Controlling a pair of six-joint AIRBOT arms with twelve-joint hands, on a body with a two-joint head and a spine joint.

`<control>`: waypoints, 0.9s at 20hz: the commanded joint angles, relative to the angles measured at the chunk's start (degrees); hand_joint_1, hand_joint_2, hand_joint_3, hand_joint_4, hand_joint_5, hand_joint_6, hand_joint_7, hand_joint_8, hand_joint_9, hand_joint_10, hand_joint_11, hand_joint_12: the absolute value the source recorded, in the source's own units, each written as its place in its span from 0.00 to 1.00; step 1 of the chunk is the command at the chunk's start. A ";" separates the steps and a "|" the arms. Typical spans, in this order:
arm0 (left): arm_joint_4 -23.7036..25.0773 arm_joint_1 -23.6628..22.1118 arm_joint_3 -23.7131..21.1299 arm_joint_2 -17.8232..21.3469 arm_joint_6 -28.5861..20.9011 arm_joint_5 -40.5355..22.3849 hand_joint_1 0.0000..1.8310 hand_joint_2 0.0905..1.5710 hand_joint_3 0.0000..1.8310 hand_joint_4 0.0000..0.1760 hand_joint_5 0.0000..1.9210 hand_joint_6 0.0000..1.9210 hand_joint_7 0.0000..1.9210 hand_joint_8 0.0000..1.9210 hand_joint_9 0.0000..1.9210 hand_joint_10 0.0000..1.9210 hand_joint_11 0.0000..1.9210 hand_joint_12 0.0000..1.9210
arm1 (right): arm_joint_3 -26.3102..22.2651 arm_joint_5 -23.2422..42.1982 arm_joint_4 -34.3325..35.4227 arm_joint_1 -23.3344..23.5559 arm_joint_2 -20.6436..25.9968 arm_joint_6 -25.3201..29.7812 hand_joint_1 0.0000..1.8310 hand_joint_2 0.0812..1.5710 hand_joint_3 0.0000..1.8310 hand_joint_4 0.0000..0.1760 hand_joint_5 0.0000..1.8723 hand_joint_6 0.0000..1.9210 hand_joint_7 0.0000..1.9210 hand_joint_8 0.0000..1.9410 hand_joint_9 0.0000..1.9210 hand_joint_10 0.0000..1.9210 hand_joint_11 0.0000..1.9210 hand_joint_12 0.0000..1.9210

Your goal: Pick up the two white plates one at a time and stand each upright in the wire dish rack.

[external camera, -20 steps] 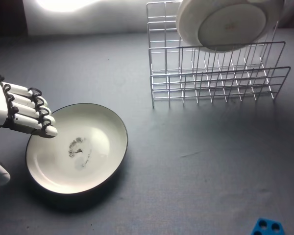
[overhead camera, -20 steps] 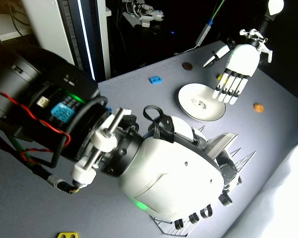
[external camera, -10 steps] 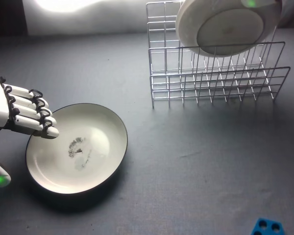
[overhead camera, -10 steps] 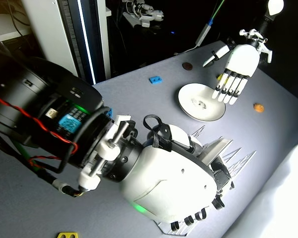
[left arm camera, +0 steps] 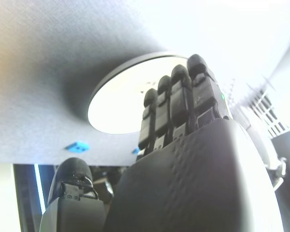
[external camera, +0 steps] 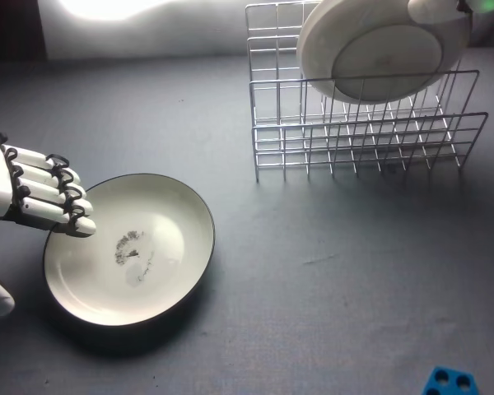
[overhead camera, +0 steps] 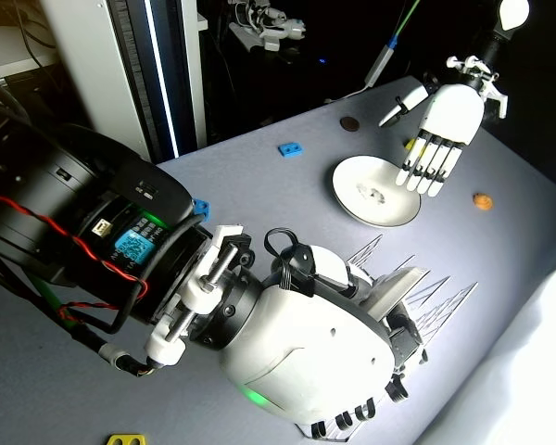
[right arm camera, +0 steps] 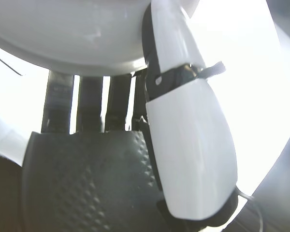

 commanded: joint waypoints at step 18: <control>-2.67 -0.18 0.52 0.06 -0.31 -0.78 0.00 0.66 0.00 0.00 0.07 0.00 0.07 0.00 0.06 0.00 0.00 0.13 | 1.62 11.61 1.07 -2.65 -0.97 1.10 0.74 0.72 0.00 0.00 0.47 0.62 0.49 0.53 0.42 0.66 0.32 0.73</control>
